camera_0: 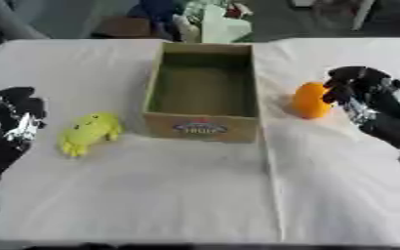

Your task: Pick up objects on the table and place them in the box.

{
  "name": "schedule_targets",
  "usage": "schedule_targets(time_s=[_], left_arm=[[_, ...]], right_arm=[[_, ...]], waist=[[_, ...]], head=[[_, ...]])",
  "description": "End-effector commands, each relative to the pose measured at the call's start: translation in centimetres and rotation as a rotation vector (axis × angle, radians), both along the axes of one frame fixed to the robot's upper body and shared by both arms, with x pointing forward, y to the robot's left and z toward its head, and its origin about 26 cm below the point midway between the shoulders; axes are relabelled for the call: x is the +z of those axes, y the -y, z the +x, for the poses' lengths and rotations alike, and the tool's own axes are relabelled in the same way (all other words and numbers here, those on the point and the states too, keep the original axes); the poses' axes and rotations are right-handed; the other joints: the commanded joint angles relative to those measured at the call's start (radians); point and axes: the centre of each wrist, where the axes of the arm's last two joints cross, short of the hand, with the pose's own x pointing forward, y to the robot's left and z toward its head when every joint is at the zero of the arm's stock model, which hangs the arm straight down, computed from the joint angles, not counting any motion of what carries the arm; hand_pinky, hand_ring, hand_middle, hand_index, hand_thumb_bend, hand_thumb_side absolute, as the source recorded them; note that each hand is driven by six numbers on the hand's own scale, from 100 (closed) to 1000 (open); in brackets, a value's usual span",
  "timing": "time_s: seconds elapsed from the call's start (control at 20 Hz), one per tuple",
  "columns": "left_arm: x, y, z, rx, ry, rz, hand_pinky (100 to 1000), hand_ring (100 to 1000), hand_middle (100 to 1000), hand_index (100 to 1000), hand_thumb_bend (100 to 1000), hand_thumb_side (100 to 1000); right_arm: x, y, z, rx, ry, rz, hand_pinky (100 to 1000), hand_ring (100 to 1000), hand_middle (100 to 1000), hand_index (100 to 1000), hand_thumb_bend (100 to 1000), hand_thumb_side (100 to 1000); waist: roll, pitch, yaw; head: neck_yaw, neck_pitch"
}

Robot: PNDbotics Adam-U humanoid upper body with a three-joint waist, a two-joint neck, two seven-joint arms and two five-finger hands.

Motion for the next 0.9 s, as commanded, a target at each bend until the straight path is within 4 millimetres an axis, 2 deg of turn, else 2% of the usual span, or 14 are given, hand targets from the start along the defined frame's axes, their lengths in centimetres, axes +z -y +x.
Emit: schedule_targets(time_s=[0.05, 0.65, 0.9], left_arm=[[0.74, -0.29, -0.01, 0.006, 0.024, 0.017, 551, 586, 562, 740, 302, 427], [0.76, -0.45, 0.01, 0.011, 0.023, 0.025, 552, 587, 562, 741, 303, 428], [1.35, -0.93, 0.2, 0.029, 0.031, 0.107, 564, 602, 579, 753, 366, 449]], right_arm=[[1.08, 0.13, -0.04, 0.005, 0.036, -0.014, 639, 607, 632, 781, 100, 395], [0.95, 0.14, -0.08, 0.004, 0.031, -0.016, 638, 607, 632, 781, 100, 397], [0.84, 0.11, -0.11, 0.007, 0.026, -0.019, 638, 607, 631, 781, 100, 401]], waist=[[-0.001, -0.01, 0.001], [0.001, -0.008, 0.001], [0.004, -0.008, -0.001]], head=[[-0.001, -0.018], [-0.007, -0.048], [-0.009, -0.06]])
